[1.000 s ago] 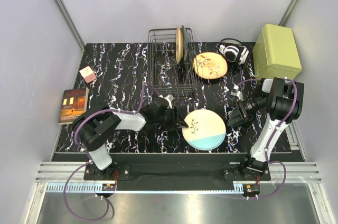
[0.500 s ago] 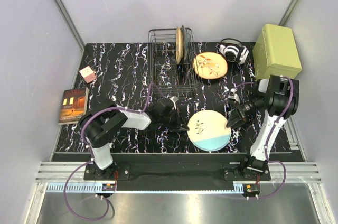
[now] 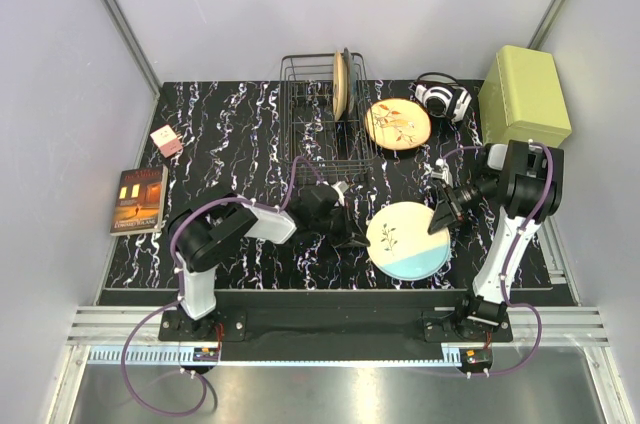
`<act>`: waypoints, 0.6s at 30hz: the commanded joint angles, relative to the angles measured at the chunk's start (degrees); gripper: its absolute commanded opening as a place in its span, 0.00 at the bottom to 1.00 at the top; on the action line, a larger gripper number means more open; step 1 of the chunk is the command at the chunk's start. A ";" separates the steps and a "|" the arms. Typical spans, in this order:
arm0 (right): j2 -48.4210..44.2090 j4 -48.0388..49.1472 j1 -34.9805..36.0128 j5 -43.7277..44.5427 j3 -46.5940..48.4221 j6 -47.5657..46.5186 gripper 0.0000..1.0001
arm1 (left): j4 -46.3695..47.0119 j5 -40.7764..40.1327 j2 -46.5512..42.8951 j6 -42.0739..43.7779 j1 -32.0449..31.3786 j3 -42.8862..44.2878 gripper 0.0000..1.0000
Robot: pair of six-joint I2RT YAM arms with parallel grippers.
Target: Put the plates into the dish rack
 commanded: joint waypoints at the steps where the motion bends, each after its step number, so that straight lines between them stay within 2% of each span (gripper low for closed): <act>1: 0.72 -2.38 1.04 -4.92 2.18 -0.62 0.34 | -0.24 -0.26 0.94 1.19 -1.44 1.11 0.00; 2: 0.63 -2.47 1.12 -4.92 2.09 -0.71 0.26 | -0.42 -0.35 1.02 1.45 -1.44 1.29 0.00; 4: 0.63 -2.38 1.04 -4.92 2.09 -0.88 0.20 | -1.90 -0.70 0.94 2.15 -1.44 1.99 0.00; 5: 0.37 -2.55 1.04 -5.09 2.09 -1.06 0.11 | -2.09 -0.79 0.85 2.94 -1.44 2.78 0.02; 6: 0.19 -2.82 1.12 -5.27 2.09 -1.41 0.07 | -2.26 -0.62 0.76 3.38 -1.44 3.22 0.04; 7: -0.42 -3.08 1.04 -5.44 2.00 -1.93 0.02 | -4.27 -1.31 0.59 3.91 -1.44 3.83 0.07; 8: -0.94 -3.26 1.04 -5.18 1.74 -2.11 0.00 | -5.77 -1.75 0.15 5.48 -1.44 5.32 0.16; 9: -1.56 -3.61 0.95 -5.01 1.65 -2.03 0.00 | -7.43 -2.46 -0.29 6.80 -1.35 5.94 0.24; 12: -6.47 -7.11 -0.02 -4.74 1.47 -3.34 0.00 | -14.73 -4.92 -4.67 15.49 -0.74 8.23 0.35; 13: -9.79 -7.82 -0.19 -4.66 1.73 -3.78 0.00 | -20.92 -6.84 -8.34 16.39 0.66 9.10 0.39; 14: -11.57 -8.35 -0.20 -4.31 3.04 -3.70 0.00 | -21.51 -6.33 -10.82 17.70 1.37 9.11 0.44; 15: -13.41 -8.36 -0.11 -4.22 3.93 -3.09 0.00 | -21.25 -3.02 -15.80 20.33 2.07 8.50 0.48; 16: -16.39 -8.36 -0.11 -4.13 6.28 -2.64 0.00 | -24.30 -3.51 -18.29 25.66 3.21 8.84 0.50; 18: -19.56 -9.14 -0.11 -4.21 9.46 -0.72 0.00 | -32.19 -2.57 -24.78 30.17 5.75 8.76 0.54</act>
